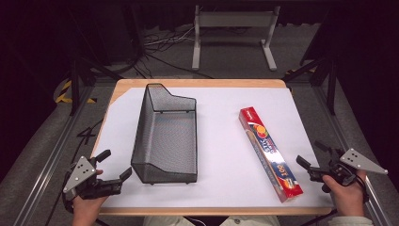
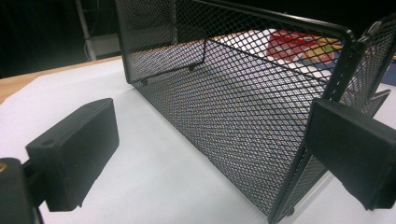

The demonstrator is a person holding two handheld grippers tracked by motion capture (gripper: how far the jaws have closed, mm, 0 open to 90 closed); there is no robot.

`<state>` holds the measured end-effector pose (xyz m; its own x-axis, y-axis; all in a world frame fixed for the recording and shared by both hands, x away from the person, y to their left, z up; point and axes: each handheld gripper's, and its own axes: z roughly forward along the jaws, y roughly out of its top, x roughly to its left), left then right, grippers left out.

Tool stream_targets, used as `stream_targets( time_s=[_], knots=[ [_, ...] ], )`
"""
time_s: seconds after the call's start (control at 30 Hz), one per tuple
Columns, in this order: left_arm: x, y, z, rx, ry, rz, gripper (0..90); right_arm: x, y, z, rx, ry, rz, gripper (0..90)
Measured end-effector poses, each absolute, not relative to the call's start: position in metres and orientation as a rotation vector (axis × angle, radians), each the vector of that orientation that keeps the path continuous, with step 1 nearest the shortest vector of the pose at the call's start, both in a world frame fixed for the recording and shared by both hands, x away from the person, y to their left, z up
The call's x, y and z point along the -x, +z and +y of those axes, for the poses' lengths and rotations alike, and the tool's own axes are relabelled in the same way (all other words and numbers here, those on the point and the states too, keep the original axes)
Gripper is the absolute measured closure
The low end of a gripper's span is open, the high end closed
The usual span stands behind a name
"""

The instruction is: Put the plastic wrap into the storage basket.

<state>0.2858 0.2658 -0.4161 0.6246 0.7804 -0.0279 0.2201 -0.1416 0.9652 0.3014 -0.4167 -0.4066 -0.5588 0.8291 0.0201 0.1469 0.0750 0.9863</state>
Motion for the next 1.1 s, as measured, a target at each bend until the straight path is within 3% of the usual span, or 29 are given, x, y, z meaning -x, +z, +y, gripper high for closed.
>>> stream_targets(
  time_s=[0.47, 0.57, 1.1],
  knots=[
    [-0.285, -0.416, 0.266, -1.684, 0.597, 0.832, 4.1, -0.307, -0.394, -0.401, -0.919, 1.443, 1.817, 6.4],
    [-0.284, -0.416, 0.266, -1.685, 0.594, 0.837, 4.1, -0.31, -0.386, -0.396, -0.923, 1.477, 1.845, 11.9],
    [-0.284, -0.416, 0.268, -1.675, 0.588, 0.84, 4.1, -0.336, -0.357, -0.357, -0.86, 1.427, 1.967, 9.0]
  ],
)
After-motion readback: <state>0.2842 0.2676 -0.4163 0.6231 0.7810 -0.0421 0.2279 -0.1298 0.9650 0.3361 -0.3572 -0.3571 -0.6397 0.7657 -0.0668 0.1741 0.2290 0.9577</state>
